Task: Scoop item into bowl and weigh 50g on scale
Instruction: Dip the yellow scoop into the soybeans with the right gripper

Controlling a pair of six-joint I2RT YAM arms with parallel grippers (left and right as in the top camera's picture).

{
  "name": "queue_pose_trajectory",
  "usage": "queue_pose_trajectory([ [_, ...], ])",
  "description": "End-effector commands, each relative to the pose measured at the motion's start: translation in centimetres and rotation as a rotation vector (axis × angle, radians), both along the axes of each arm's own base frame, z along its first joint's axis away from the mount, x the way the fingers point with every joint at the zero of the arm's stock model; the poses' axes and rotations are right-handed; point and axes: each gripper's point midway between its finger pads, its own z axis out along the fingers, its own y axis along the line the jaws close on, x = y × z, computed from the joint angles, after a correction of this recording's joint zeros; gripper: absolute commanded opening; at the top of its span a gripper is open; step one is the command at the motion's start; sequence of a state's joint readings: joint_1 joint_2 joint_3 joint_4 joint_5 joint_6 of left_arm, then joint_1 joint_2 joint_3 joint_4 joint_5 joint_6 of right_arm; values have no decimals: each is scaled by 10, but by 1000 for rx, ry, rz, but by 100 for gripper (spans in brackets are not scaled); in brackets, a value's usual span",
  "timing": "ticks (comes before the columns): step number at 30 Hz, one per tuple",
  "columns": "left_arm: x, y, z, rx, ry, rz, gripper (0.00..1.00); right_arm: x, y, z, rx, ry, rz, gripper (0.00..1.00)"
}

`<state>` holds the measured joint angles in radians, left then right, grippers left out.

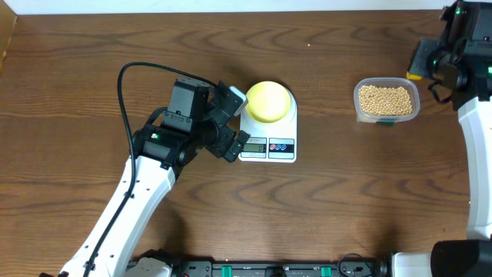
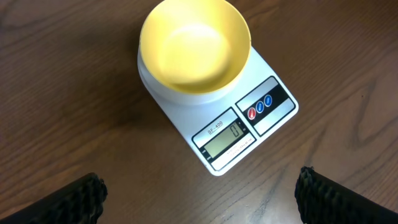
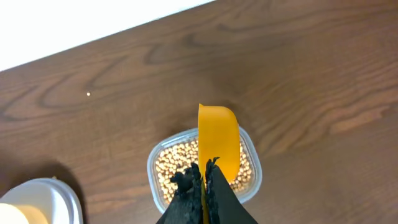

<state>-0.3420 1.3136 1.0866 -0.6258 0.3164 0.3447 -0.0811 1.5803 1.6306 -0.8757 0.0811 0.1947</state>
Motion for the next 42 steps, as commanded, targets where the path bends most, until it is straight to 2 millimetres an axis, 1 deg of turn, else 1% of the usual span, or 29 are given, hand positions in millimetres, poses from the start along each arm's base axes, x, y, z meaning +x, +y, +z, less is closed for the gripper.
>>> queue_pose_trajectory([
  [1,-2,0,1,-9,0,-5,99,9,-1,-28,25,73,-11,1],
  [4,-2,0,1,-9,0,-5,99,10,4,-63,57,177,2,1],
  [5,-2,0,1,-9,0,-5,99,11,5,-71,64,198,6,1],
  [11,-2,0,1,-9,0,-5,99,11,5,-107,65,299,13,1],
  [14,-2,0,1,-9,0,-5,99,12,2,-118,40,330,27,1],
  [17,-2,0,1,-9,0,-5,99,12,-5,-119,2,337,2,1],
  [23,-2,0,1,-9,0,-5,99,5,-8,-122,-64,383,80,1],
  [27,-2,0,1,-9,0,-5,99,4,-9,-122,-98,395,130,1],
  [33,-2,0,1,-9,0,-5,99,6,10,-128,-66,387,286,1],
  [38,-2,0,1,-9,0,-5,99,5,11,-138,-76,393,309,1],
  [42,-2,0,1,-9,0,-5,99,0,21,-153,-32,402,352,1],
])
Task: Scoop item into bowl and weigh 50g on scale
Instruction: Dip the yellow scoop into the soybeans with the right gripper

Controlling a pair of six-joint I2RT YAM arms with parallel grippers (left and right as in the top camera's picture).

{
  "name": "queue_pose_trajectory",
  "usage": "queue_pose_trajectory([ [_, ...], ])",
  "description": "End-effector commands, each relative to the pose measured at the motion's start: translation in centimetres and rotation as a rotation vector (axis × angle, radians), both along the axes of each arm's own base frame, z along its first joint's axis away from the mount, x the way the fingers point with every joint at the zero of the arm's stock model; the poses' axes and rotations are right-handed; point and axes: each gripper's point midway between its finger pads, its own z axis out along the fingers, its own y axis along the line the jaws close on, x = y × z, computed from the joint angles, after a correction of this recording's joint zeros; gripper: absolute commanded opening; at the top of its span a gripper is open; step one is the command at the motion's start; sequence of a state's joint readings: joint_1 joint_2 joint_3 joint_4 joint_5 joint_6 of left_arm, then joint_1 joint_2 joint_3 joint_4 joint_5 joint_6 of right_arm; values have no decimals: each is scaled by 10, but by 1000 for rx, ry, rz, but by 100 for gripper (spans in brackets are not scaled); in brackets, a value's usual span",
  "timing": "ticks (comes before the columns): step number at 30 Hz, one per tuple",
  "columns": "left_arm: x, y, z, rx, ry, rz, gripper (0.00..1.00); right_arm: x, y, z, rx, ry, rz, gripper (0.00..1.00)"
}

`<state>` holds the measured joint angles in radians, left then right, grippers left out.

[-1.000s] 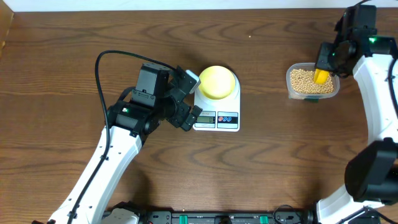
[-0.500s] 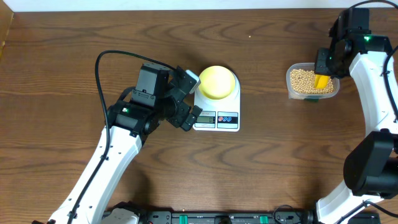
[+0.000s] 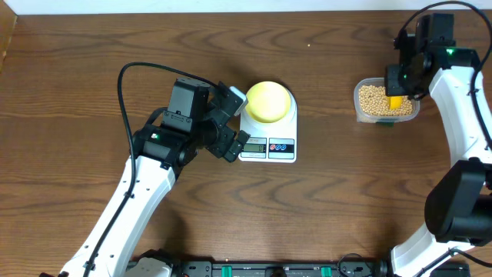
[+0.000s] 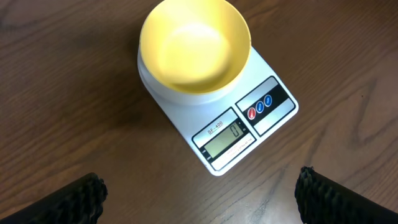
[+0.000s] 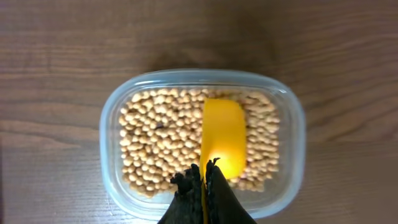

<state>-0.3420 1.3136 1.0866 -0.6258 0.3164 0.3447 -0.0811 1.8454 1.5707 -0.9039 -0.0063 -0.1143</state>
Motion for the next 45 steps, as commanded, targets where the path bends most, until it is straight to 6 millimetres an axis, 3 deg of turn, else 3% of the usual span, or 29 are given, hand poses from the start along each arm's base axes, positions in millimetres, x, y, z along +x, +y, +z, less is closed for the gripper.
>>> queue_pose_trajectory([
  [1,-2,0,1,-9,0,-5,99,-9,9,-18,46,43,41,1],
  [8,-2,0,1,-9,0,-5,99,-6,25,-15,138,21,77,1],
  [15,-2,0,1,-9,0,-5,99,-5,24,-12,215,5,72,1],
  [23,-2,0,1,-9,0,-5,99,-7,2,-8,332,-20,19,1],
  [32,-2,0,1,-9,0,-5,99,-28,-21,-19,553,-20,-67,1],
  [45,-2,0,1,-9,1,-5,99,-29,-35,-21,563,-42,-96,1],
])
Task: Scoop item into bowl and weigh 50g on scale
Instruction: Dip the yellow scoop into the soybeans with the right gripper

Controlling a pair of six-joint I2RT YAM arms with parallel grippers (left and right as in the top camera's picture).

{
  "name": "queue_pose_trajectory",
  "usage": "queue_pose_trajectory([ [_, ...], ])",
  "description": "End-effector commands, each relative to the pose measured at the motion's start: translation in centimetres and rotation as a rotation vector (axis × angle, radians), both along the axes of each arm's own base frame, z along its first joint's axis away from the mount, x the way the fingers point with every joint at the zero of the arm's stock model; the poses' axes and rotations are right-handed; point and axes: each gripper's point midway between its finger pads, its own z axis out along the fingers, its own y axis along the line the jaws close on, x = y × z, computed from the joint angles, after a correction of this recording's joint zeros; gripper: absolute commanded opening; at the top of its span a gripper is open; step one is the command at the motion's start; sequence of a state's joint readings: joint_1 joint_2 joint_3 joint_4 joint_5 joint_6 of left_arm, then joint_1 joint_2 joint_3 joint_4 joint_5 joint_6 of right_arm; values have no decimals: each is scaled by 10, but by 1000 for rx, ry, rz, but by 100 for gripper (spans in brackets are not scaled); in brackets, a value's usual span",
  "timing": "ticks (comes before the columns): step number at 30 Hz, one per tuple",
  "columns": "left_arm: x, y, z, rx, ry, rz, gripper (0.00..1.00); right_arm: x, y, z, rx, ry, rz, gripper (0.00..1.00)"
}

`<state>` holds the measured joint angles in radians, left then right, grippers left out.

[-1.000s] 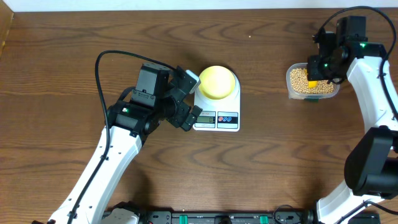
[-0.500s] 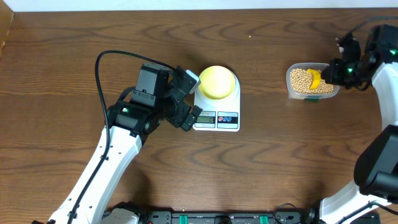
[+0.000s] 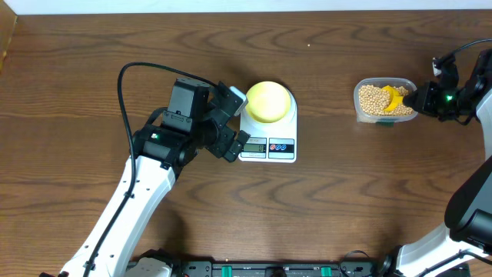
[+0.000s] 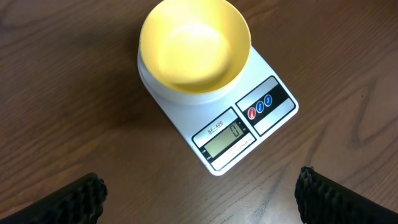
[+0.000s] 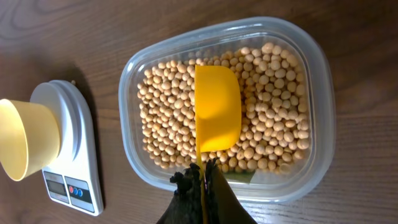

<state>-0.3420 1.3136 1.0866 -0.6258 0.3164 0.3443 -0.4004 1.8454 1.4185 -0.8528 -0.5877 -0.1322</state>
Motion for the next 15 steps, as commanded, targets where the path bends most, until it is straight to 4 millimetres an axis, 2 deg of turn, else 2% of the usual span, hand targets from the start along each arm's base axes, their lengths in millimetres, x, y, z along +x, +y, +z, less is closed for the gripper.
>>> queue_pose_trajectory([
  [1,-2,0,1,-9,0,-5,99,0,-1,-2,14,-6,2,1],
  [15,-2,0,1,-9,0,-5,99,-4,-27,8,93,-52,-64,1],
])
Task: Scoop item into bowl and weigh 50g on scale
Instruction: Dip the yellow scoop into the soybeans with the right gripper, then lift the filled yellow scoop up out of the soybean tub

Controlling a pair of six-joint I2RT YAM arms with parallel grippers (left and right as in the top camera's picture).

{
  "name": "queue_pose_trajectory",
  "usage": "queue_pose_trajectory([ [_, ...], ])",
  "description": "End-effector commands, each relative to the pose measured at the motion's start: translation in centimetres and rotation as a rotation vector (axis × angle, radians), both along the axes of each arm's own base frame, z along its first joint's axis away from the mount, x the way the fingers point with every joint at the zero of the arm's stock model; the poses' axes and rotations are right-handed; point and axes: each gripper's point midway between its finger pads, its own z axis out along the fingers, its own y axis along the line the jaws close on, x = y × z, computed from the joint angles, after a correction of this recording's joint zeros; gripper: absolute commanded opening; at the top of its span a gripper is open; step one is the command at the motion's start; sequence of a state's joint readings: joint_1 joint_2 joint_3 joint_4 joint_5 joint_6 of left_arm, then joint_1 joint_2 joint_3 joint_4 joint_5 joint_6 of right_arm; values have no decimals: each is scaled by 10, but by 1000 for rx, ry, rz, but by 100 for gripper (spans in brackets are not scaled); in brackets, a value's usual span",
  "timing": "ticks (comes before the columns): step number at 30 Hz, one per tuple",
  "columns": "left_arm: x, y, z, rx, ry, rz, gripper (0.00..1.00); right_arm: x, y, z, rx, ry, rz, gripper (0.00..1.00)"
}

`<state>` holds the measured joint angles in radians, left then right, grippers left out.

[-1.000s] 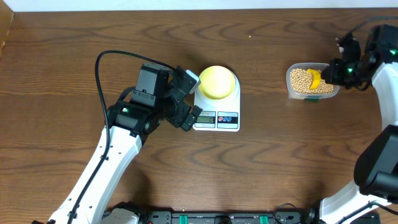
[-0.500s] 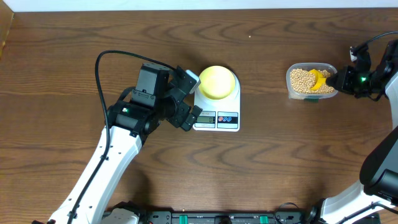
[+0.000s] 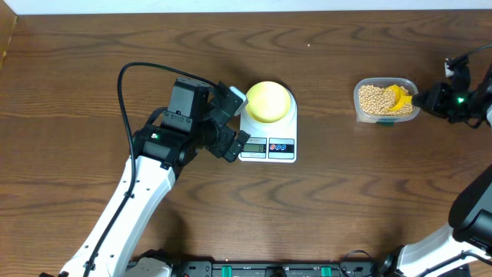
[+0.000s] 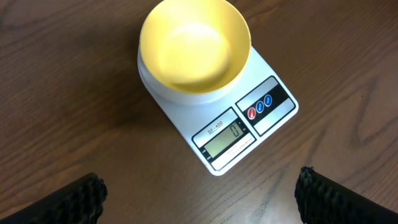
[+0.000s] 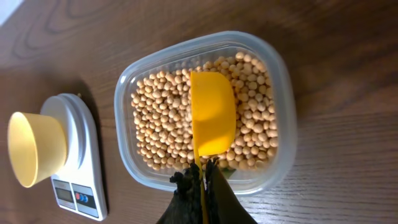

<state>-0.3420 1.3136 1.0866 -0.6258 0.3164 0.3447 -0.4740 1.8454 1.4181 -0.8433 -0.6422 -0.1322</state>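
A yellow bowl [image 4: 194, 45] stands empty on the white scale [image 4: 249, 134], whose display reads 0. My left gripper [image 4: 199, 193] hangs open just in front of the scale, nothing between its fingers. At the right, a clear tub of soybeans [image 5: 205, 112] holds the orange scoop [image 5: 212, 121], which lies over the beans with its cup empty. My right gripper [image 5: 202, 177] is shut on the scoop's handle at the tub's near rim. In the overhead view the tub [image 3: 377, 100], scoop [image 3: 400, 96] and bowl [image 3: 268, 100] all show.
Dark wood table [image 3: 346, 192] all round. The left arm [image 3: 146, 185] reaches in from the lower left, the right arm [image 3: 461, 104] from the right edge. A white wall strip runs along the far edge.
The right gripper and scoop drew back slightly toward the tub's right side; the scoop sits a little further right over the beans. Left arm, bowl and scale unchanged.
The right gripper first held the scoop high beyond the tub. Then it was over the tub with the scoop down on the beans. Later the wrist had turned sideways, scoop lying on the beans, and now slightly withdrawn. The left gripper stayed open by the scale, display at 0.
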Motion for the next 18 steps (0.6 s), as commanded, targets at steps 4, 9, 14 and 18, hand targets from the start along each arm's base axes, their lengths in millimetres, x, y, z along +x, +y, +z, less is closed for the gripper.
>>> queue_pose_trajectory([
  [4,-2,0,1,-9,0,-5,99,-2,-7,8,83,-55,-1,1],
  [9,-2,0,1,-9,0,-5,99,-2,-11,11,99,-74,-6,1],
  [14,-2,0,1,-9,0,-5,99,1,-10,18,136,-115,2,1],
  [18,-2,0,1,-9,0,-5,99,2,-8,25,175,-143,6,1],
])
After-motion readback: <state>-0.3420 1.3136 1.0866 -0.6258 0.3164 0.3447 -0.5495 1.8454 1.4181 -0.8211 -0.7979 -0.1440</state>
